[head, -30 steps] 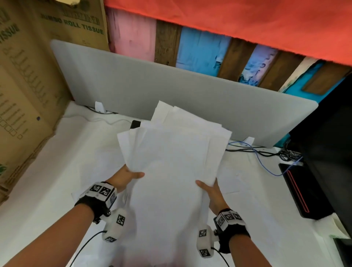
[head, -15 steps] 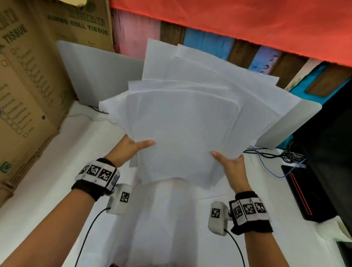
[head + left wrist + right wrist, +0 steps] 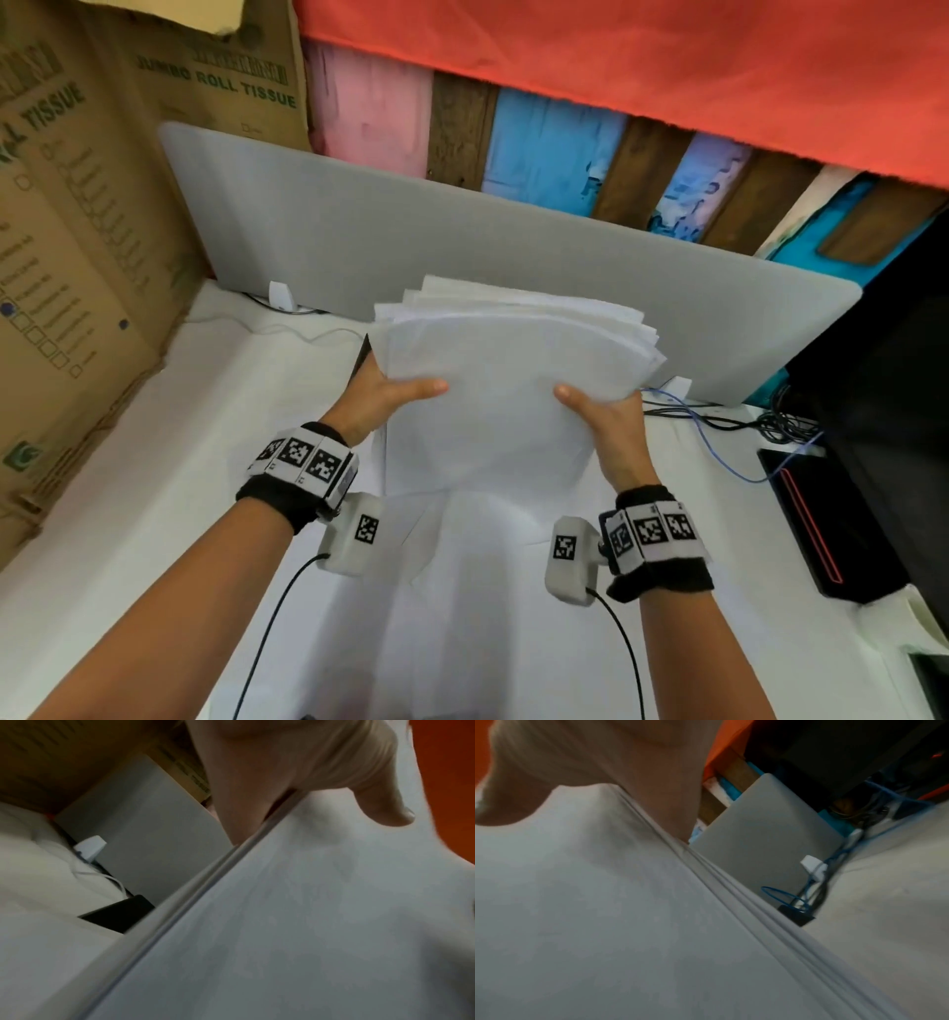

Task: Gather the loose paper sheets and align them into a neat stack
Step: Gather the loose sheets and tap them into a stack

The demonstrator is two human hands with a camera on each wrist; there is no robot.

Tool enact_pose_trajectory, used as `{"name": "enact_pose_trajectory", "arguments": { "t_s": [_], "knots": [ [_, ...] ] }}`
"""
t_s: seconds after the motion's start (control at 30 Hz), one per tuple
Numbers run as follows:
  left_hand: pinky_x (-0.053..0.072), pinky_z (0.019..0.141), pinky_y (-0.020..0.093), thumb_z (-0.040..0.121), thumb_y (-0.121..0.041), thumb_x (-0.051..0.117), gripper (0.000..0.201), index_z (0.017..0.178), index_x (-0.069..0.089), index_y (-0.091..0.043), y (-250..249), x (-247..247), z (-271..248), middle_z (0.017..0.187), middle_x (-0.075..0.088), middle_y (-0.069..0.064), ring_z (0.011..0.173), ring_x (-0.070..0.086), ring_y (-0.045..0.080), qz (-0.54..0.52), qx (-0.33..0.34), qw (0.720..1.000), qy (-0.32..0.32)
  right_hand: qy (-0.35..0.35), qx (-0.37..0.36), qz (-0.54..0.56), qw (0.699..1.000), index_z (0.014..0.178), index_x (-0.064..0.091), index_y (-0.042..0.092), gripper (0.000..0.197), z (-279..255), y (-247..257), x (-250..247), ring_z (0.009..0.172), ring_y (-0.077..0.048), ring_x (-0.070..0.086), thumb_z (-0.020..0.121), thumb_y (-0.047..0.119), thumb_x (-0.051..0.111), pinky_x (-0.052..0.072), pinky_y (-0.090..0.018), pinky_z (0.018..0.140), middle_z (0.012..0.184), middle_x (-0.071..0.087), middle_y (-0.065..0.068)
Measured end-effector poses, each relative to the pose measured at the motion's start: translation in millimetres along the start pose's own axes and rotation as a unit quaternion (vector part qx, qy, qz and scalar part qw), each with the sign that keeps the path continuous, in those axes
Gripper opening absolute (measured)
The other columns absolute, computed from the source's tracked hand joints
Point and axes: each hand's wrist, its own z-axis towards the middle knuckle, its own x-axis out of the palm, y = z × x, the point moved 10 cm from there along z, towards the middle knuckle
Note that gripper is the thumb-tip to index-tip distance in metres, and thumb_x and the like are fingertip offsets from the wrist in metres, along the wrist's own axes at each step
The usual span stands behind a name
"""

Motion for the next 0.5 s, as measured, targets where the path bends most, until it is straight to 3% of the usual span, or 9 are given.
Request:
{"name": "enact_pose_trajectory", "arguments": {
  "t_s": [0.13,0.23,0.3,0.4,0.5],
  "knots": [
    [0.051,0.073,0.015,0.061,-0.010,0.076,0.047,0.103,0.059,-0.021,9.7,-6.6,5.6,0.088,0.072,-0.015,0.086,0.066,-0.001,-0.014,-0.010,0.999,-0.038,-0.011,0.004,0.003,1.000,0.095,0.060,0.021,0.043,7.1,1.1,2.7,0.083,-0.008,0.068,0.059,0.006,0.080,0.055,-0.020,0.073,0.095,0.068,0.001],
    [0.051,0.085,0.027,0.074,0.000,0.073,0.040,0.101,0.059,-0.024,29.2,-5.5,2.2,0.096,0.067,-0.011,0.084,0.065,-0.005,0.006,-0.042,0.998,-0.052,-0.001,0.027,-0.045,0.999,0.090,0.059,0.024,0.036,4.7,-16.7,7.7,0.086,-0.015,0.064,0.071,-0.004,0.074,0.054,-0.015,0.072,0.093,0.066,0.004],
    [0.053,0.082,0.032,0.078,0.002,0.068,0.027,0.093,0.063,-0.019,29.3,-9.8,-1.2,0.086,0.070,-0.011,0.076,0.067,-0.002,-0.007,-0.037,0.994,-0.104,-0.036,0.021,-0.035,0.999,0.088,0.058,0.023,0.035,2.3,-18.8,2.3,0.083,-0.012,0.063,0.072,-0.004,0.073,0.053,-0.014,0.072,0.090,0.065,0.007],
    [0.053,0.065,0.019,0.077,0.002,0.068,0.020,0.085,0.065,-0.016,6.8,-13.9,-4.5,0.075,0.072,-0.012,0.071,0.068,0.001,-0.031,0.014,0.987,-0.155,-0.063,-0.015,-0.003,0.998,0.089,0.058,0.023,0.032,-2.0,1.5,-3.7,0.076,-0.001,0.065,0.073,-0.001,0.073,0.054,-0.015,0.073,0.089,0.065,0.010],
    [0.053,0.066,0.018,0.076,0.000,0.070,0.023,0.089,0.065,-0.018,-3.9,-16.5,-6.0,0.081,0.071,-0.011,0.077,0.068,0.004,-0.035,0.041,0.986,-0.156,-0.050,-0.023,0.009,0.998,0.086,0.058,0.022,0.031,-5.7,8.0,-4.6,0.070,0.004,0.065,0.074,-0.003,0.071,0.052,-0.012,0.066,0.083,0.066,0.012]
  ]
}}
